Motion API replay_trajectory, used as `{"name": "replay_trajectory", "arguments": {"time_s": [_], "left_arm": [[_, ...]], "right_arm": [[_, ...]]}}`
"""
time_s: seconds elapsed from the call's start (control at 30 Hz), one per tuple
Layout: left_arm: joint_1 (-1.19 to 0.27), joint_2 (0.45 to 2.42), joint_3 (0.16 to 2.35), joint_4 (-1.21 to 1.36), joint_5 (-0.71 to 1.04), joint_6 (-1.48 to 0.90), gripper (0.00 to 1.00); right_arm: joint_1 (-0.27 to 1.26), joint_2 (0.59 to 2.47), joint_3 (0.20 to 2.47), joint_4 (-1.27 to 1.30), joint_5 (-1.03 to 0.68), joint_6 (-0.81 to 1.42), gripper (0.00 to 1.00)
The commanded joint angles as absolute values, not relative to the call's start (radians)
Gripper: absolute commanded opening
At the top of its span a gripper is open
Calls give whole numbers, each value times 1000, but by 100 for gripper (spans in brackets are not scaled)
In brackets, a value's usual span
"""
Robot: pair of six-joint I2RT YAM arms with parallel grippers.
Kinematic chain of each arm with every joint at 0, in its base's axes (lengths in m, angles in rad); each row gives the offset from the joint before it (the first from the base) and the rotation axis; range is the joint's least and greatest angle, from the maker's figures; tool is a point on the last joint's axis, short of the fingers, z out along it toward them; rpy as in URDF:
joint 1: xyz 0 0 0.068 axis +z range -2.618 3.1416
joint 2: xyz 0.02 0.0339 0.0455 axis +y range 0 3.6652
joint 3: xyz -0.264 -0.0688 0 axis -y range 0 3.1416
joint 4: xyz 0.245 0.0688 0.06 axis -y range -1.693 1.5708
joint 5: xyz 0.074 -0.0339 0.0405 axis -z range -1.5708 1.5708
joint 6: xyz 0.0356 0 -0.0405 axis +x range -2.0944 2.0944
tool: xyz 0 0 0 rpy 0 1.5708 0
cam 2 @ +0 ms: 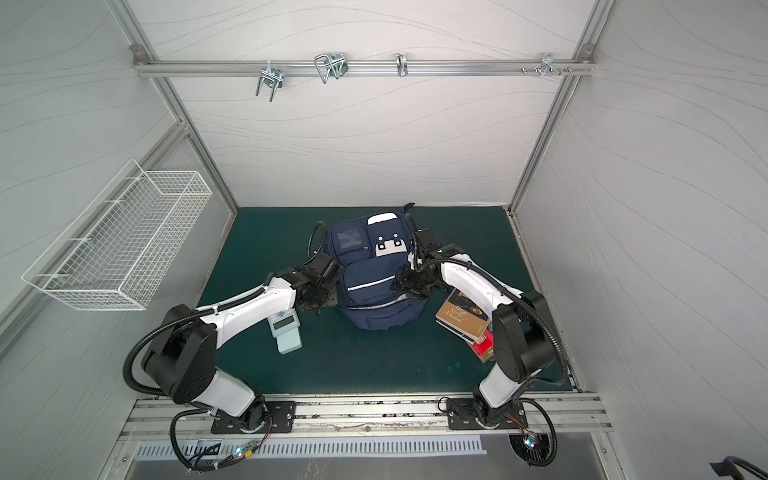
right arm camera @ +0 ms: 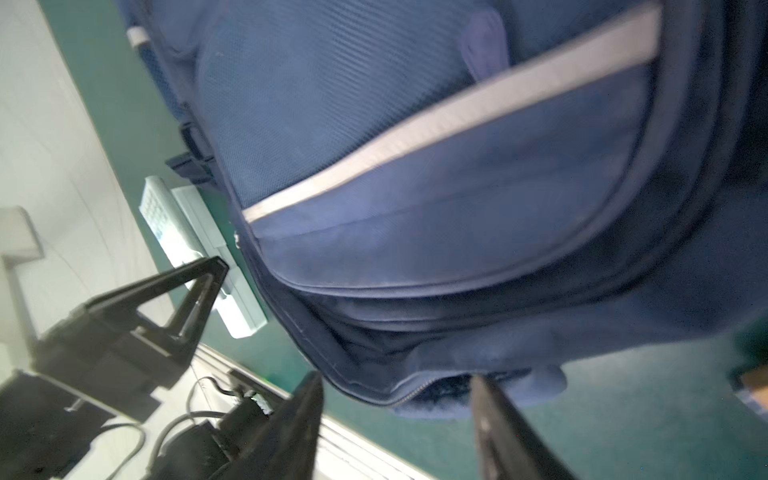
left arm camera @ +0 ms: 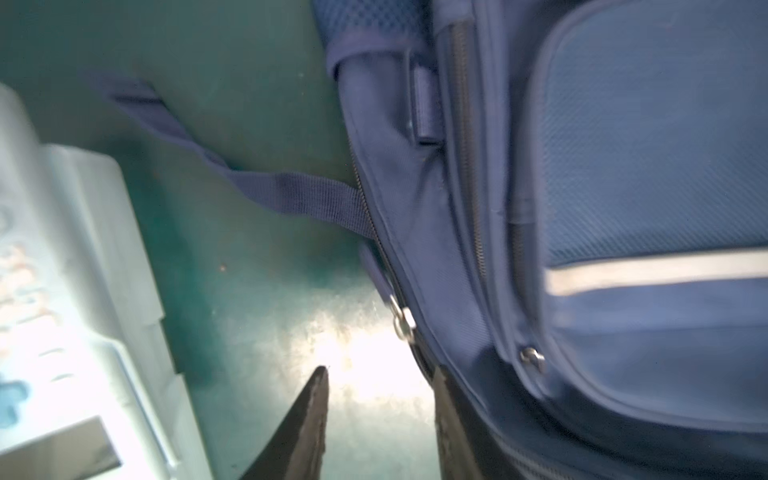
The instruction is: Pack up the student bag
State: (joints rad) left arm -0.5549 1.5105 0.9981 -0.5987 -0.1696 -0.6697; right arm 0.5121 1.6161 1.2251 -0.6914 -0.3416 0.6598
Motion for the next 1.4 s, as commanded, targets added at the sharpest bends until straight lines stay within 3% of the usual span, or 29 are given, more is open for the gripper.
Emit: {"name": "replay_trajectory", "arguments": {"time_s": [0.0, 0.2, 0.4, 0.6, 1.13, 1.37], "left_arm": [[-556, 1443, 1023, -632, -143, -640, 47], [-569, 1369, 1045, -633, -39, -576, 48], [-649, 1389, 1085, -576, 82, -554, 50], [-690, 1425, 1115, -522, 147, -571, 50], [-742, 1472, 1133, -489, 188, -586, 43], [-754, 1489, 1135, -477, 189, -591, 42]], "right_arm": [[509, 1580, 1280, -783, -283, 611, 70], [374, 1418, 1205, -899, 48, 669, 78], [93, 1284, 1064, -943, 150, 680, 80], [-122, 1286, 963, -866, 50, 656, 78], [-165, 1496, 888, -691, -55, 586, 65], [-195, 1507, 893, -622, -26, 544, 83]]}}
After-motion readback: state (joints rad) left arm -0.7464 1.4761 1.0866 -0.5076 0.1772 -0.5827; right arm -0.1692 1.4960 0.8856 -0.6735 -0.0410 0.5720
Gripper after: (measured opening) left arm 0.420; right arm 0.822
